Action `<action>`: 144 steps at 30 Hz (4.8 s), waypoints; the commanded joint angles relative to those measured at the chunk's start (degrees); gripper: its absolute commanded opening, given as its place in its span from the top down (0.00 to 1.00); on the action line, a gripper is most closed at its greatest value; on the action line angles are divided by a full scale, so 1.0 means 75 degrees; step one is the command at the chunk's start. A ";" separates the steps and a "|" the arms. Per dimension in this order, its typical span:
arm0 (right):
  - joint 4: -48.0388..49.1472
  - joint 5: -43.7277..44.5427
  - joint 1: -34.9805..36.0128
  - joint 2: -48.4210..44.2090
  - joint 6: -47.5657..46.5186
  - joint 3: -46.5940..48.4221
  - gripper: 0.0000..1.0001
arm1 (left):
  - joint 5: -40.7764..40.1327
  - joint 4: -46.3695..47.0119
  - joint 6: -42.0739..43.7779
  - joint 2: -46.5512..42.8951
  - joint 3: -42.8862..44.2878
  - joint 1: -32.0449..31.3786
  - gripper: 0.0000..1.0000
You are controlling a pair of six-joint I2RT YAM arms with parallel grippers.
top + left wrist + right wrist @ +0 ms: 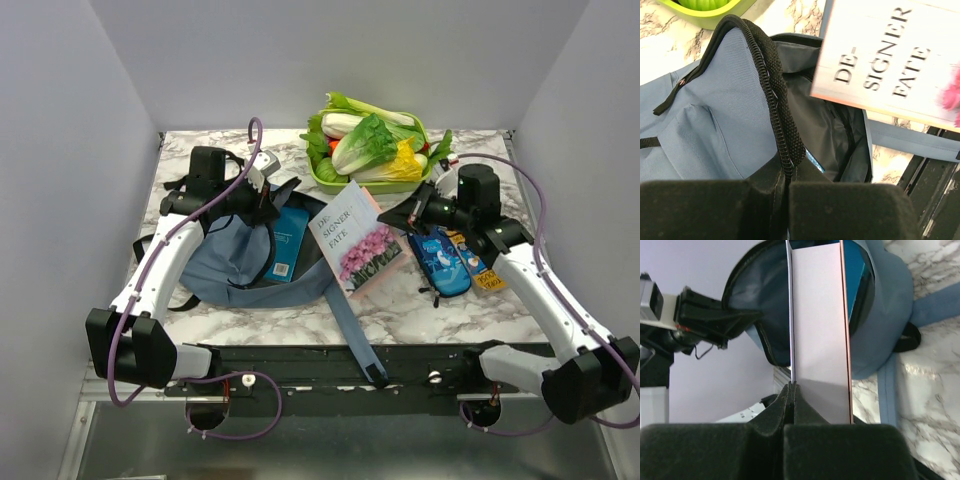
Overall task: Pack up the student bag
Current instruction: Place the book in the student bag, then adjust the book at the center of the board.
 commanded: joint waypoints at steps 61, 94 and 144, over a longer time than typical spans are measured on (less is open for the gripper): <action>-0.2862 0.5728 -0.1074 0.2655 -0.0034 0.2184 0.03 | 0.0669 -0.0167 0.0120 -0.0264 0.0180 -0.0117 0.97; -0.3243 0.6491 -0.6038 0.3790 -0.0925 0.0110 0.00 | 0.0834 -0.0659 0.0730 0.0099 0.0577 -0.0106 0.97; -0.4414 0.8542 -0.3906 0.6685 -0.1171 0.3555 0.04 | 0.0599 -0.0964 0.1116 0.0252 0.0613 0.0023 0.96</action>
